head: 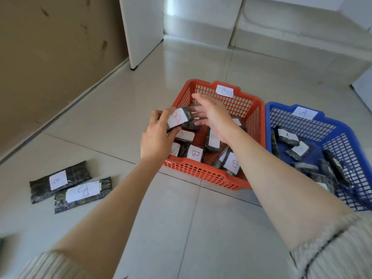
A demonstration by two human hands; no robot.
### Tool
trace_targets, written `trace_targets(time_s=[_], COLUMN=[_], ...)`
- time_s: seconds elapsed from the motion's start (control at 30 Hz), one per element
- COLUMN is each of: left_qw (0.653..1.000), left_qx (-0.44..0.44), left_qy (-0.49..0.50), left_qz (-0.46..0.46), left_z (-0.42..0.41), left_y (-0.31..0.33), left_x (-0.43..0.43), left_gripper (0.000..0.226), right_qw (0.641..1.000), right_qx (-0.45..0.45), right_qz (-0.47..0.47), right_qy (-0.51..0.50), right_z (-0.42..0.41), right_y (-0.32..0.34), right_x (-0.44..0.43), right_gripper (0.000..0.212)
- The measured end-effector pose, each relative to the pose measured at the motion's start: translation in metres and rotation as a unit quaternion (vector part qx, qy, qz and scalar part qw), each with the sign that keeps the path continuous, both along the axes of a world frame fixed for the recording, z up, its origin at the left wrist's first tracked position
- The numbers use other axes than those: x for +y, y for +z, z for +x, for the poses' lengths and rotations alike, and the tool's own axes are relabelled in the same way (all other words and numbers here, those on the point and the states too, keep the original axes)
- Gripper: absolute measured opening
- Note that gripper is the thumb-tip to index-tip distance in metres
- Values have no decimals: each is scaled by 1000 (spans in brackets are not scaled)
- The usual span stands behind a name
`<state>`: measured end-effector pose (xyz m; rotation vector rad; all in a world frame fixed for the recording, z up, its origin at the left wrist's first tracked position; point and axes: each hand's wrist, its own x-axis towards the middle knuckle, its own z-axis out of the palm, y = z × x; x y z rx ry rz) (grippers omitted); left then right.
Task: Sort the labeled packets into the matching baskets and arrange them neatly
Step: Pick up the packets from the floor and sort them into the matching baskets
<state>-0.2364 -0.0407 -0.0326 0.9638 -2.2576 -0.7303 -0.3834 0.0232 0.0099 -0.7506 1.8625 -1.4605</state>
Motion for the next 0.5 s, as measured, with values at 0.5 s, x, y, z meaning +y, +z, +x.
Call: trace_targets(time_s=[0.5], left_qw=[995], left_qx=[-12], left_qy=[28], left_qz=[93], left_z=[-5], left_y=[-13], left_x=[-9], left_gripper=[66], right_qw=[993], right_qx=[-29], right_qz=[55], right_qy=[-98], right_z=[-20], right_y=[-13], right_x=[20], right_gripper=[21])
